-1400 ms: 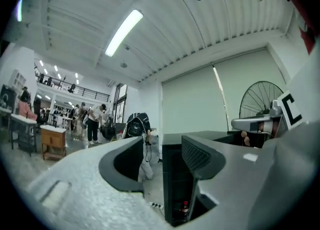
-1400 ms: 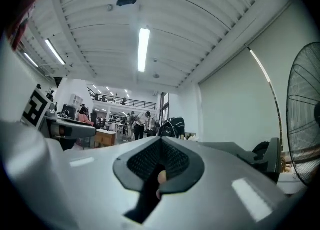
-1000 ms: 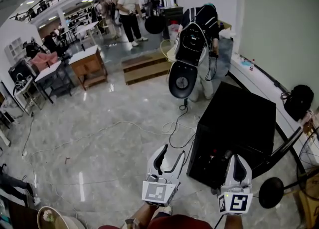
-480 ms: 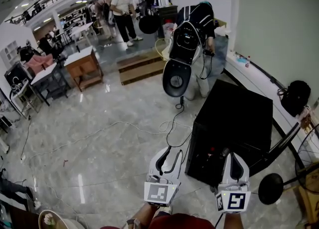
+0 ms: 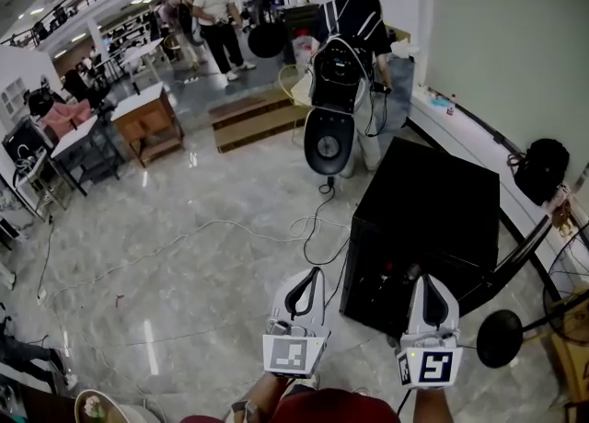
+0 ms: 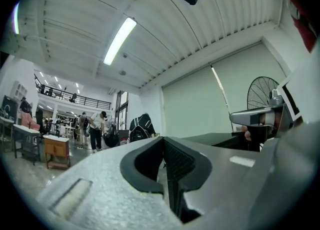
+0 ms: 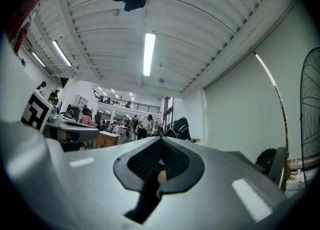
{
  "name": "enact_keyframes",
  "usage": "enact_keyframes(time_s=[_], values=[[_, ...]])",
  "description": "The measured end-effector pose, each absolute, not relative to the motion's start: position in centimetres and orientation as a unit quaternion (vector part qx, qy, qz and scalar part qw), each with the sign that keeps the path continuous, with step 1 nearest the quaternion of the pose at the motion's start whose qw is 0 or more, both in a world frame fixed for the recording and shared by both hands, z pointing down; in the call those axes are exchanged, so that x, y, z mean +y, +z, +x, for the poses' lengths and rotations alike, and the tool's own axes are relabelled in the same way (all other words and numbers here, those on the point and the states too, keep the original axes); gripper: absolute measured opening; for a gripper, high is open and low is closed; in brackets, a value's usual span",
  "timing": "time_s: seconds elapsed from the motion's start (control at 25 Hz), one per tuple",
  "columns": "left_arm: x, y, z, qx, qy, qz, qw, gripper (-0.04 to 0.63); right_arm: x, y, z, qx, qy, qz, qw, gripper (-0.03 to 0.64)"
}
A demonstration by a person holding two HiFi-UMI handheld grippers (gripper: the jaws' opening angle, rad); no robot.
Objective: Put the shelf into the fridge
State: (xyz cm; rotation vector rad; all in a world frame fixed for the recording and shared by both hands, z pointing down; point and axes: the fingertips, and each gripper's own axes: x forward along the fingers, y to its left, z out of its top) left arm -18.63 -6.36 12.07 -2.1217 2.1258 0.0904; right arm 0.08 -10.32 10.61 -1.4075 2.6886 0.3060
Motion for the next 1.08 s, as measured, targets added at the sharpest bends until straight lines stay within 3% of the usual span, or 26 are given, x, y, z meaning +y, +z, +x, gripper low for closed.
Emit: enact_keyframes(time_s=[1.08], values=[[-6.1, 12.7, -17.9, 0.701, 0.034, -0.709, 0.071, 0.006, -10.5, 11.8, 1.3, 0.875, 0.093, -0.473, 0.038, -0.005]])
